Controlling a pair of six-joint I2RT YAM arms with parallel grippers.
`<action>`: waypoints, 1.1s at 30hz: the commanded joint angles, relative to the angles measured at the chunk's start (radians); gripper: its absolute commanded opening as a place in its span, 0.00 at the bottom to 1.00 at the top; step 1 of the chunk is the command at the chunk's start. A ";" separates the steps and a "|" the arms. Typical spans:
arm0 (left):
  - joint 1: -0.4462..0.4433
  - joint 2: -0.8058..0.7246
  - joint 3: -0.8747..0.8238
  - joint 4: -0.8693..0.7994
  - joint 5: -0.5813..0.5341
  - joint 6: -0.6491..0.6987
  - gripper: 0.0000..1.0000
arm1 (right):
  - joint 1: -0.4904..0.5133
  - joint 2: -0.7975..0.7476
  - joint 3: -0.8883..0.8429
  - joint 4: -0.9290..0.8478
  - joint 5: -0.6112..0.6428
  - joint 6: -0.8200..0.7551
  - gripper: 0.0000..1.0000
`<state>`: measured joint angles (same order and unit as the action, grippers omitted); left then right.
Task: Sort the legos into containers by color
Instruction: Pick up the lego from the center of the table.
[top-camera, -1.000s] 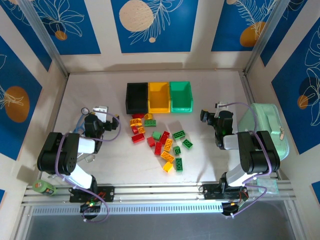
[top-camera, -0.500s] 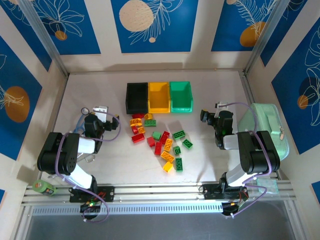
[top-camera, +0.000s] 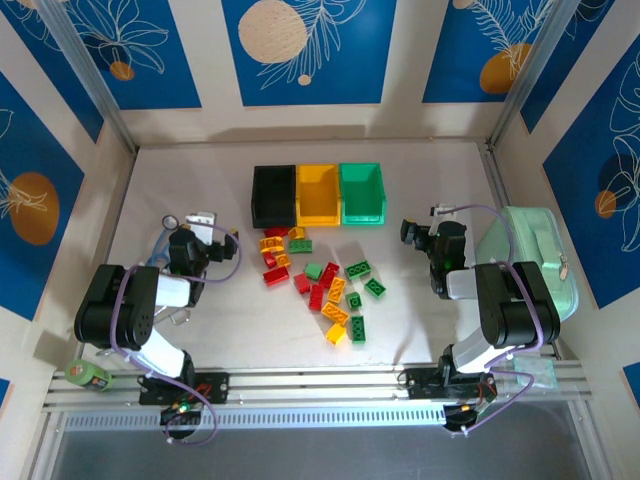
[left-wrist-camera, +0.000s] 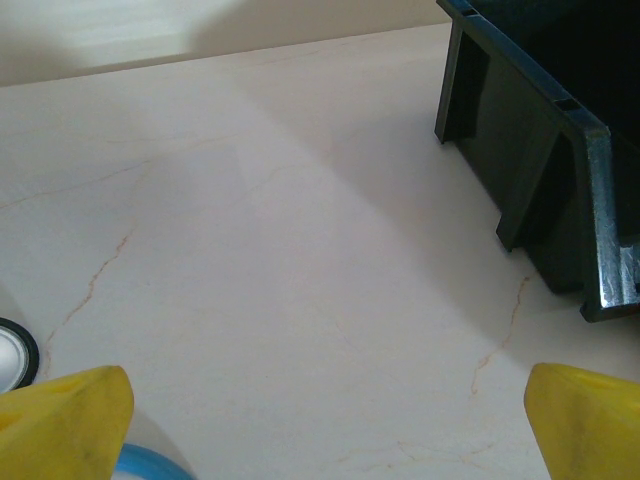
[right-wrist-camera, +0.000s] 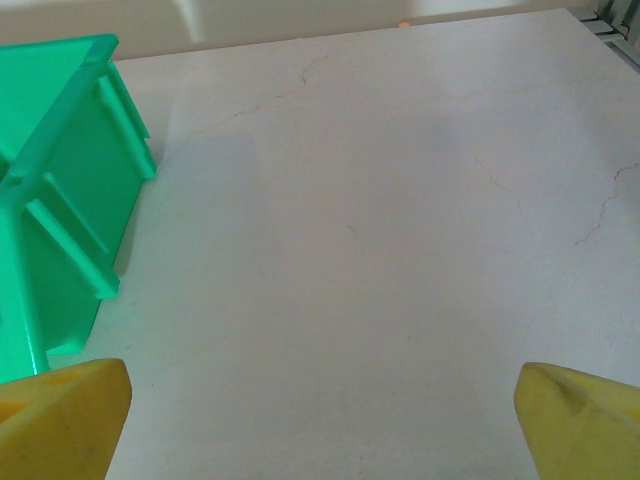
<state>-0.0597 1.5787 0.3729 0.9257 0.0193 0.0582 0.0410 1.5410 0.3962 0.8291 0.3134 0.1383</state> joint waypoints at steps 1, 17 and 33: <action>0.012 -0.016 0.003 0.005 0.022 -0.006 1.00 | 0.002 -0.018 -0.003 0.026 0.002 0.001 0.99; -0.045 -0.332 0.224 -0.689 -0.264 -0.240 1.00 | 0.221 -0.505 0.024 -0.264 0.150 -0.212 0.99; -0.300 -0.375 0.455 -1.202 -0.133 -0.423 1.00 | -0.029 -0.940 0.166 -1.106 -0.264 0.564 0.99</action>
<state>-0.3164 1.2209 0.7765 -0.1383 -0.0795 -0.3588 0.0296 0.6476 0.5495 -0.1440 0.1692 0.6449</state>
